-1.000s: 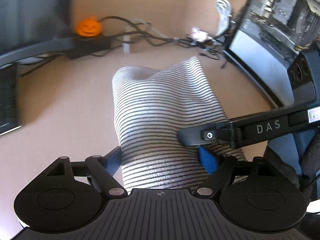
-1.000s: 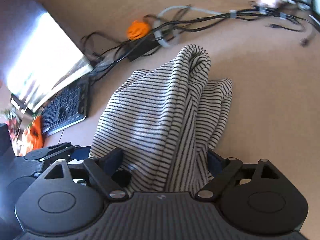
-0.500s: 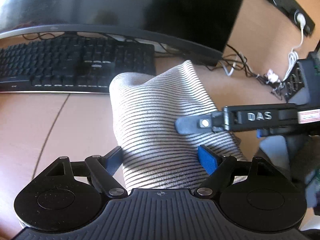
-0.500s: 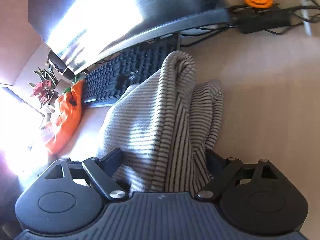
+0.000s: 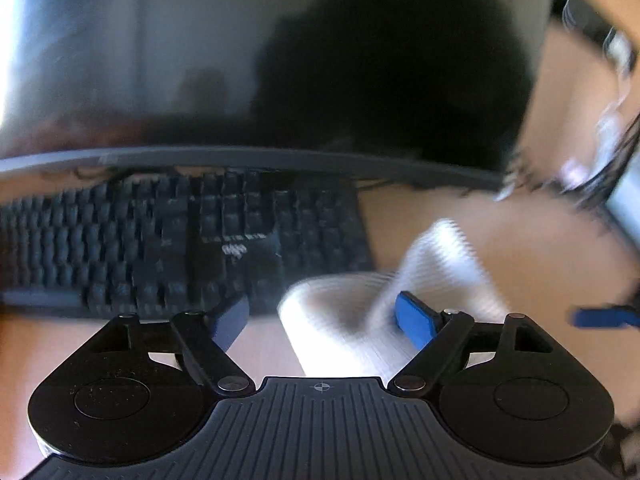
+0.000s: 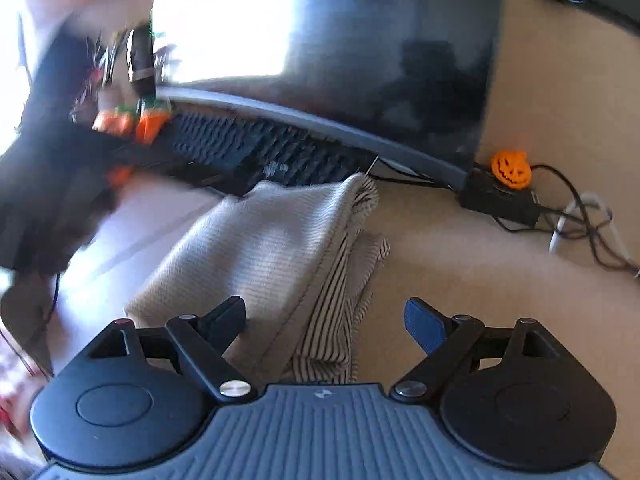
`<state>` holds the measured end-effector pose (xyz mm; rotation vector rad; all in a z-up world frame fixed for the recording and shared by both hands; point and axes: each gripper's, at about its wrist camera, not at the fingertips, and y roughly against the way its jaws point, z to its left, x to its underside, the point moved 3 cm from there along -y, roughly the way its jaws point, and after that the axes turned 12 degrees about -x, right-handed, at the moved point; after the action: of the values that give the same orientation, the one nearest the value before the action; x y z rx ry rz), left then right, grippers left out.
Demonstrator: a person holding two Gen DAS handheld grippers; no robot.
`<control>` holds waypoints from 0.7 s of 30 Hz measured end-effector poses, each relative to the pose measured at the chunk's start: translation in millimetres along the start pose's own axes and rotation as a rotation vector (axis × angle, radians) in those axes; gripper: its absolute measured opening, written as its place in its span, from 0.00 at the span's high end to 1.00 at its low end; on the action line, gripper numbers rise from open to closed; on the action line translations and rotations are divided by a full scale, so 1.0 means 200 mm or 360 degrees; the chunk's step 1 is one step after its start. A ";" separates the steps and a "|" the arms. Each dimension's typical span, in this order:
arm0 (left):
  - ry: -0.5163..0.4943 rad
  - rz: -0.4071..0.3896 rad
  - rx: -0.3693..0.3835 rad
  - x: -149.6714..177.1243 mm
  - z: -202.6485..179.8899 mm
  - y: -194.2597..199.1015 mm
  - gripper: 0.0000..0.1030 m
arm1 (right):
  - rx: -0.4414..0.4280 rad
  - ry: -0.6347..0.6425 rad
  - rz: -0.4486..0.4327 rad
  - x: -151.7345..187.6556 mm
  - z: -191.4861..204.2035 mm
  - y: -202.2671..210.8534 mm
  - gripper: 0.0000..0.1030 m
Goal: Fold clothes
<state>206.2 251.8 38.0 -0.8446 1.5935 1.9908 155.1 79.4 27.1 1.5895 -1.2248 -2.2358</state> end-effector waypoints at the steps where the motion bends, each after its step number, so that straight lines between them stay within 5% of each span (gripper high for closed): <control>1: -0.0078 -0.0001 -0.0081 -0.01 -0.04 -0.04 0.17 | 0.0041 0.0014 0.0057 0.02 0.01 -0.03 0.15; 3: -0.0229 -0.0004 -0.0233 -0.03 -0.12 -0.13 0.16 | 0.0073 -0.0010 0.0104 0.07 0.01 -0.07 0.11; 9: -0.0231 -0.0040 -0.0266 -0.02 -0.11 -0.09 0.18 | 0.0095 -0.0024 0.0106 0.10 0.01 -0.07 0.09; 14: -0.0084 -0.0122 -0.0106 0.04 -0.03 0.20 0.10 | 0.0082 -0.0042 0.0074 0.10 -0.02 0.01 0.09; 21: 0.0012 -0.0009 0.0155 0.35 -0.06 0.43 0.09 | 0.0142 -0.0222 -0.0146 0.11 -0.10 0.17 0.09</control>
<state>100.8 217.4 47.7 -0.8192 1.6757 1.8919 151.5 34.8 32.3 1.5743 -1.3296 -2.4172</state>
